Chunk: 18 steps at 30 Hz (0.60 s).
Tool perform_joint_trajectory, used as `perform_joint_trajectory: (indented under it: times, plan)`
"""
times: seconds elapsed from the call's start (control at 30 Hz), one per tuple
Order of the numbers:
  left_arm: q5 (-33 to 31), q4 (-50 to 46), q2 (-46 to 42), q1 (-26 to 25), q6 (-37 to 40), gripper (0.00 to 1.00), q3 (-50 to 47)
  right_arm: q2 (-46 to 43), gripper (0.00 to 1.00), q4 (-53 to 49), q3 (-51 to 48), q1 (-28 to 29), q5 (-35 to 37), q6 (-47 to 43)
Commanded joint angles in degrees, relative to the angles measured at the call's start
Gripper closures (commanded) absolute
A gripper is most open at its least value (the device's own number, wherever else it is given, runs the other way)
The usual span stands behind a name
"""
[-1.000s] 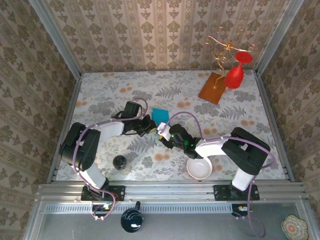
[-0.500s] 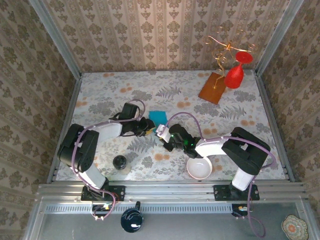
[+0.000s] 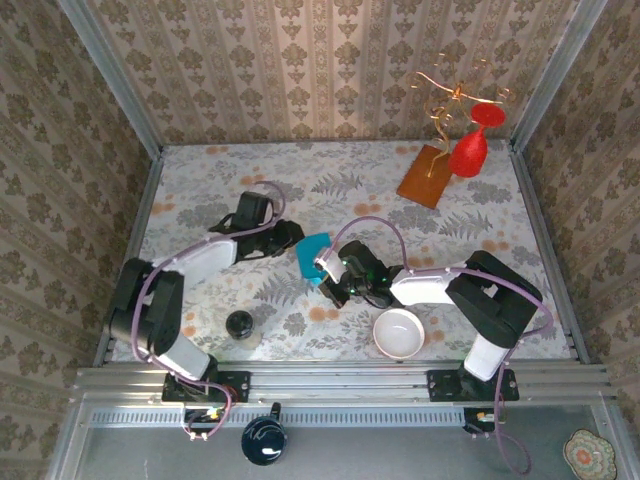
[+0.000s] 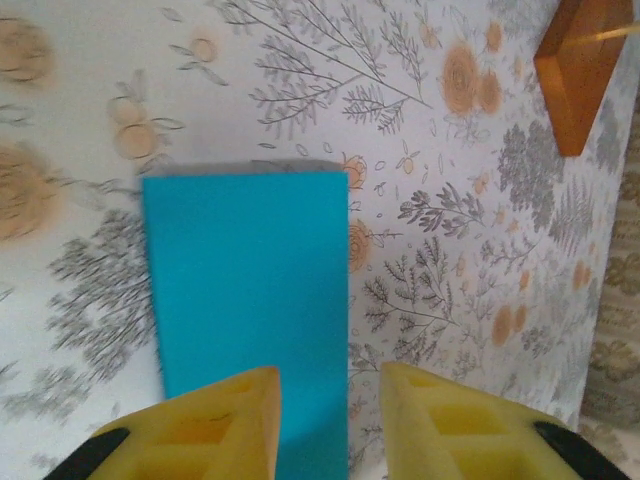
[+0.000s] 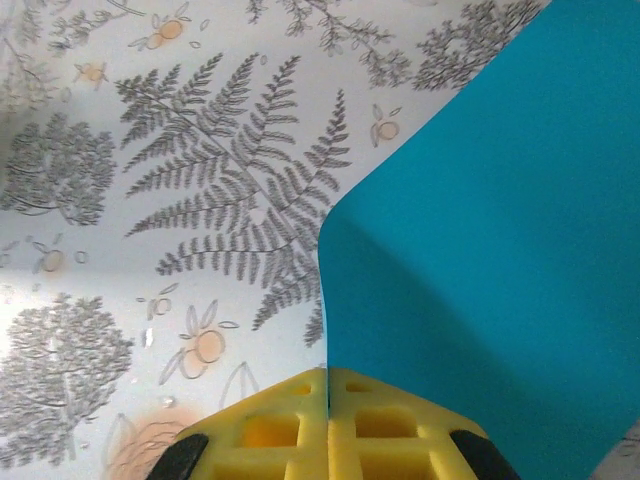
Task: Fold a paper plane with a square sheet of paper (pick it up from the middle)
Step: Third fold the triangle at the center of the table.
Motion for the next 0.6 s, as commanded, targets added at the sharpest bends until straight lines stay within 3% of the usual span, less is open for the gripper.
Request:
perform_joint_trajectory:
  times: [0.0,0.2,0.57]
  plan:
    - [1.1,-3.8,5.9,-1.8,3.8,0.71,4.0,0.9,1.0,-1.5,0.8,-0.3,-4.7,5.8]
    - [2.1,-6.5,13.8,-3.1,6.6,0.78,9.7,1.2,1.0,-0.4,0.3,-1.9,-6.6,9.1]
    - [0.6,-13.1,20.2,-4.6,10.3,0.83,13.6,3.9,1.0,-1.5,2.5,-4.4,-7.6,14.7]
